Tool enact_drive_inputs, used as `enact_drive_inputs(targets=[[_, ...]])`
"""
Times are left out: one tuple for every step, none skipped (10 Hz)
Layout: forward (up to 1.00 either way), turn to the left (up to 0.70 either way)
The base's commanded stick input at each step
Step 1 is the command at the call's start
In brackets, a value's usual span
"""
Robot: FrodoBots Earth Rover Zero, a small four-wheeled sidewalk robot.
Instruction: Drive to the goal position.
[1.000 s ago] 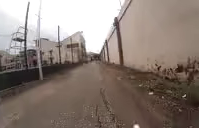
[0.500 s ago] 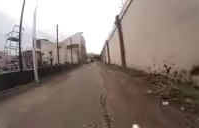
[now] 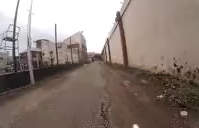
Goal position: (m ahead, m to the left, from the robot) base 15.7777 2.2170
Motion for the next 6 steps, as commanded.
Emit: enact_drive_inputs(targets=[[0.7,0.0],[0.7,0.18],[0.7,0.35],[0.7,0.35],[0.7,0.0],[0.7,0.0]])
